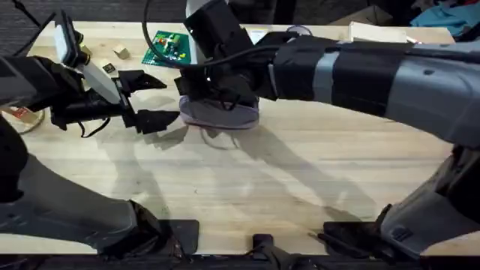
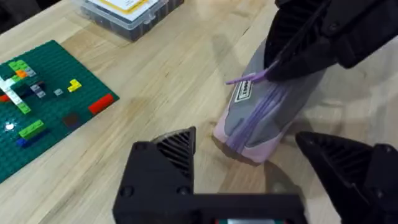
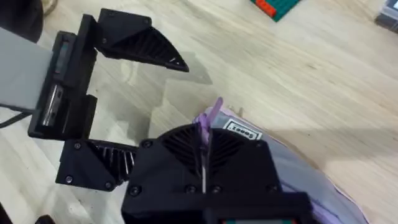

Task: Unzip the bag, pick up the pens from the table one at a time and place them inside, then zip the bag closed.

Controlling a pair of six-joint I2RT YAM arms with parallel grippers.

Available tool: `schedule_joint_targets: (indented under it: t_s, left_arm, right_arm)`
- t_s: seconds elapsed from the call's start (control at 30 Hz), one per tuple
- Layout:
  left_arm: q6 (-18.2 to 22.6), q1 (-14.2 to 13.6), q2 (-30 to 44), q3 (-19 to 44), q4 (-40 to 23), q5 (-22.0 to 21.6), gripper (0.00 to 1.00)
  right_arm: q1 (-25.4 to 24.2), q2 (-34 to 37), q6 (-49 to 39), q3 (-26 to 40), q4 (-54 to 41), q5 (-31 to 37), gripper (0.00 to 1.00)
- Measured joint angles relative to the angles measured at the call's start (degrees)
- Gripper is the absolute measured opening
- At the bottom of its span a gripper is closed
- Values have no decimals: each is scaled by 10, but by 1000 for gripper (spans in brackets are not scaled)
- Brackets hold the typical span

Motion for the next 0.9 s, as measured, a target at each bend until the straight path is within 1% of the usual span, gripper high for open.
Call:
schedule_joint_targets:
  t_s: [0.23, 0.4, 0.47, 0.6, 0.8, 0.83, 0.87, 0.9]
  left_arm:
    - [1, 0, 0, 0, -30, 1, 994]
    - [1, -6, 0, 0, -32, 0, 993]
    - [1, -14, 0, 0, -30, -1, 993]
    - [1, -41, 0, 0, -23, -1, 993]
    - [0, -81, 0, 0, -14, -15, 994]
    - [-1, -86, 0, 0, -14, -16, 966]
    - [-1, -89, 0, 0, -13, -16, 915]
    - [-2, -90, 0, 0, -12, -17, 838]
  right_arm:
    - [0, 0, 0, 0, -2, 0, 31]
    - [0, 0, 0, 0, -2, 0, 31]
    - [0, 0, 0, 0, -2, 0, 31]
    - [0, 0, -5, 0, -2, 0, 31]
    - [0, 0, -7, 0, -1, 0, 32]
    - [0, 0, -7, 0, -1, 0, 32]
    - [0, 0, -7, 0, -1, 0, 32]
    - [0, 0, -7, 0, -1, 0, 32]
